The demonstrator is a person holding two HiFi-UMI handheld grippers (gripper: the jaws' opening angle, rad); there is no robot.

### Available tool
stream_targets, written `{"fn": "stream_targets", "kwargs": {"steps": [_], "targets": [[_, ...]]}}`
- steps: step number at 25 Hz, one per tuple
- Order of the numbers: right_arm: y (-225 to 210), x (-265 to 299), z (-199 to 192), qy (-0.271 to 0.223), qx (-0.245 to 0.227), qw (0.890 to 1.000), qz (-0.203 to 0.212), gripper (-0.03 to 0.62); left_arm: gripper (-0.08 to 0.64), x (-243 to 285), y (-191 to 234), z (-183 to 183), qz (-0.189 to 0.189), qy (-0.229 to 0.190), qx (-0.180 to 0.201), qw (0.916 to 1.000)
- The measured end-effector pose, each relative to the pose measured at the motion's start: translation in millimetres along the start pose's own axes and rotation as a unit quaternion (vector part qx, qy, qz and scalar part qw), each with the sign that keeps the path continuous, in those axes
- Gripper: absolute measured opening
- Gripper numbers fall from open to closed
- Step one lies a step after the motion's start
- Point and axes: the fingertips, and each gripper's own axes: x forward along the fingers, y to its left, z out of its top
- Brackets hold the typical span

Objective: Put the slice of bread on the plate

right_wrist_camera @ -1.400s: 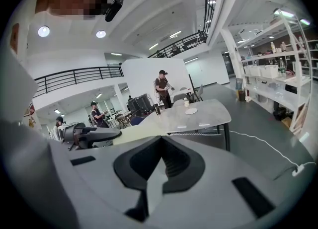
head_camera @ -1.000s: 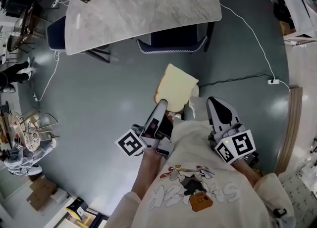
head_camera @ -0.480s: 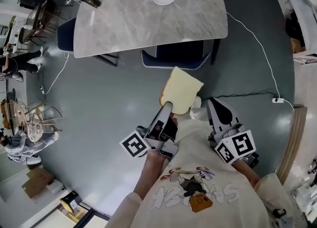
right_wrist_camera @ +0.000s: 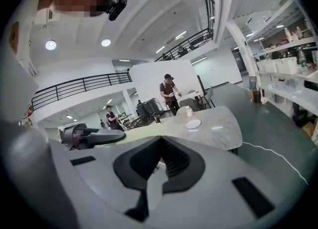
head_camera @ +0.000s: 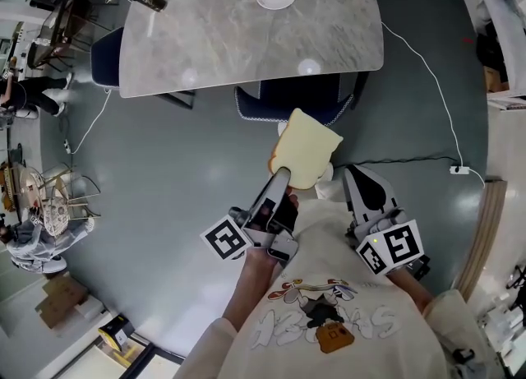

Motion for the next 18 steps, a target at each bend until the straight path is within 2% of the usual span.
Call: {"fn": "stream_targets", "kwargs": {"steps": [8, 18], "targets": [[-7, 58, 18, 0.015, -0.007, 1.0, -0.007, 0.005, 0.098, 39, 1, 57, 0.005, 0.01, -0.009, 0.9999], [-6, 158, 53, 0.035, -0.05, 0.998, -0.014, 0.005, 0.098, 105, 0, 149, 0.0, 0.041, -0.023, 0.9989]]}}
